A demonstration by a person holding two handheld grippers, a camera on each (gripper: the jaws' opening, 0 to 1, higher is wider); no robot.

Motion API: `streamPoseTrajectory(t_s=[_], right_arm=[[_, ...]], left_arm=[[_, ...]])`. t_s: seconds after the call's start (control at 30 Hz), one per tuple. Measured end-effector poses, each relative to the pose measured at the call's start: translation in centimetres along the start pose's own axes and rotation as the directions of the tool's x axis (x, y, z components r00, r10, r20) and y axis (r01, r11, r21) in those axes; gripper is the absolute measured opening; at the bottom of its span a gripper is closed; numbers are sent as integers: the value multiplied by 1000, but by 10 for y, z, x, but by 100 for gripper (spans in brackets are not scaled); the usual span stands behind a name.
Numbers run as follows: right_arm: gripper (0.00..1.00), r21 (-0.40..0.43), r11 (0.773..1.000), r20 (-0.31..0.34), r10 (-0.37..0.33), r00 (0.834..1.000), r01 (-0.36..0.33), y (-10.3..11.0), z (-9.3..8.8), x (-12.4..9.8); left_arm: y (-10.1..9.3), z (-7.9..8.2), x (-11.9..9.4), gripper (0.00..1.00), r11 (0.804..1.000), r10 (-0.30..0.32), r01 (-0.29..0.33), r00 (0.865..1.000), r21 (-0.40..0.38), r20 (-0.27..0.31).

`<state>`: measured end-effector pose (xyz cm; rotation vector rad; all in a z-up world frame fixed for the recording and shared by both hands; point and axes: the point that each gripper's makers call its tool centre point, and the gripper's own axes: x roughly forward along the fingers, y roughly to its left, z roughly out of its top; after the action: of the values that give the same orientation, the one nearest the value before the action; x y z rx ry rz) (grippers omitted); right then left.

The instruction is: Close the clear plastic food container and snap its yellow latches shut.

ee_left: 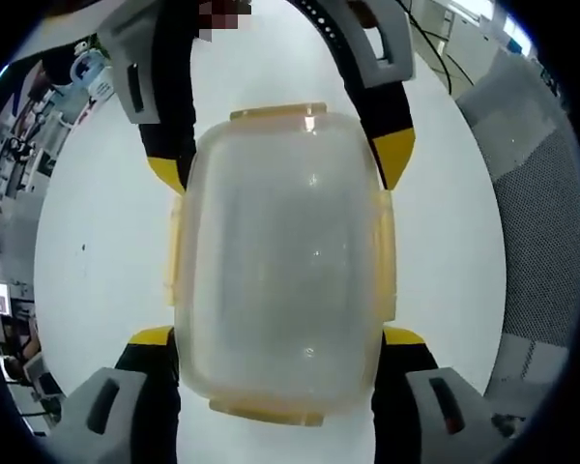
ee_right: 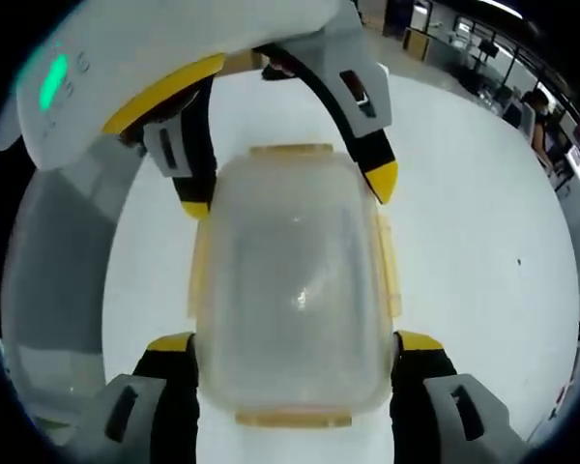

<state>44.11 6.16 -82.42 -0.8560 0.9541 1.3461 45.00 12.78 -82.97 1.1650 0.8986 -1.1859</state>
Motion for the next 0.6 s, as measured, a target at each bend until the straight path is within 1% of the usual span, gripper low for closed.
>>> streamPoseTrajectory(t_s=[0.23, 0.6], right_arm=[[82, -1, 1000, -4, -2, 1000, 2, 0, 0, 0], [82, -3, 1000, -11, -5, 1000, 5, 0, 0, -1]], left_arm=[[0, 0, 0, 83, 1000, 1, -1, 1000, 0, 7], [0, 0, 0, 83, 1000, 6, -6, 1000, 2, 2]])
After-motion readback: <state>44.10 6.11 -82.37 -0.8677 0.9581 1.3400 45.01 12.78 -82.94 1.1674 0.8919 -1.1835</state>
